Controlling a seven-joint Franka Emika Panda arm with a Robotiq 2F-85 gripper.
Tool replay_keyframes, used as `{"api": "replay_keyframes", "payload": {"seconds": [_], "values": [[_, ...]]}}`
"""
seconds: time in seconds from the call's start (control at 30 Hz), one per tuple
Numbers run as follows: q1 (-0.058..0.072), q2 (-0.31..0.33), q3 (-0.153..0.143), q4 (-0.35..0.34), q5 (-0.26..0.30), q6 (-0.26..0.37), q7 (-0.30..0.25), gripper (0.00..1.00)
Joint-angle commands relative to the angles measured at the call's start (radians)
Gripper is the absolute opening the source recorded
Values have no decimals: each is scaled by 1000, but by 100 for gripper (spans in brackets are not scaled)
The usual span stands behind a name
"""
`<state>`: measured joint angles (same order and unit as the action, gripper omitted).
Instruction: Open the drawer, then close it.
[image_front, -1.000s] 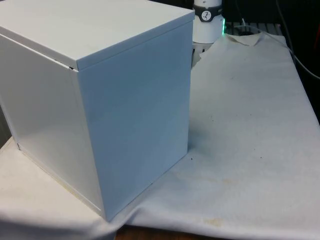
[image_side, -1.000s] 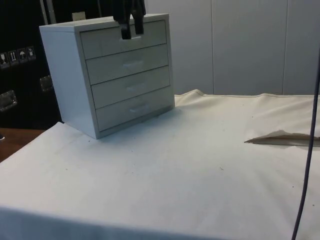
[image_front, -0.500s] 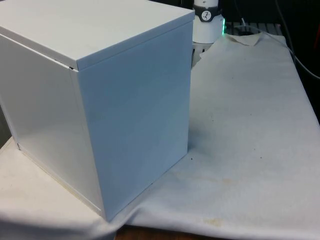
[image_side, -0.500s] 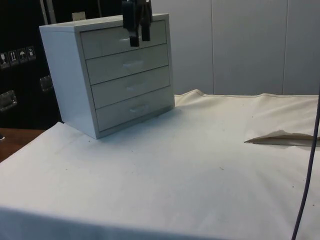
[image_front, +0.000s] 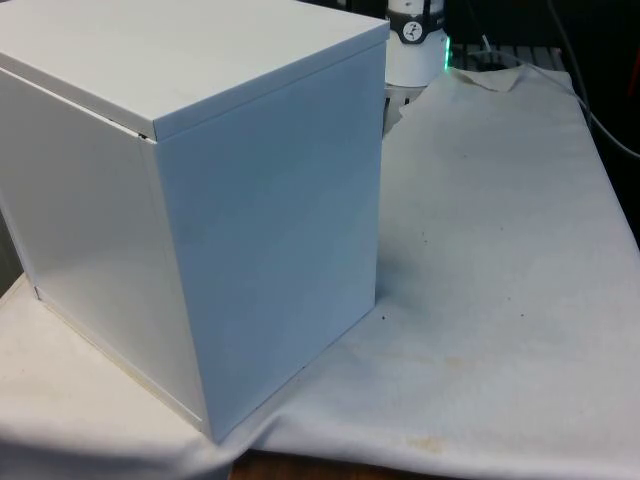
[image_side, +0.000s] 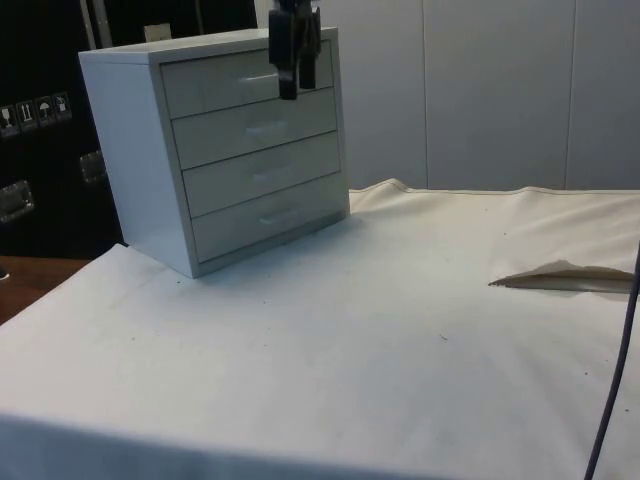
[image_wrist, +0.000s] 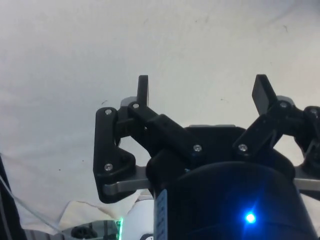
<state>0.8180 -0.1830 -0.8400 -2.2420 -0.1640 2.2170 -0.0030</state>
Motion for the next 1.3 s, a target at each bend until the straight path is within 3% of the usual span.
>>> {"api": "replay_keyframes", "payload": {"seconds": [0.0, 0.17, 0.23, 0.27, 0.3, 0.37, 0.57, 0.6, 0.63, 0.83, 0.9, 0.93, 1.27], "values": [[-6, -17, 3, -16, -23, 21, 6, 100], [-10, -51, 6, -37, -69, 25, 12, 100], [-9, -59, 7, -40, -87, 25, 14, 100], [-3, -56, 0, -36, -69, 12, 4, 100], [-9, -66, 7, -44, -103, 26, 15, 100], [-8, -70, 7, -46, -117, 28, 14, 100], [-7, -70, 7, -48, -151, 41, 5, 100], [-2, -68, 3, -43, -139, 26, 1, 100], [-7, -70, 7, -48, -158, 42, 4, 100], [-6, -67, 7, -47, -216, 44, 0, 100], [-2, -68, 4, -44, -199, 29, -3, 100], [-5, -66, 7, -48, -230, 46, -1, 100], [-5, -65, 6, -54, -287, 71, -22, 100]]}}
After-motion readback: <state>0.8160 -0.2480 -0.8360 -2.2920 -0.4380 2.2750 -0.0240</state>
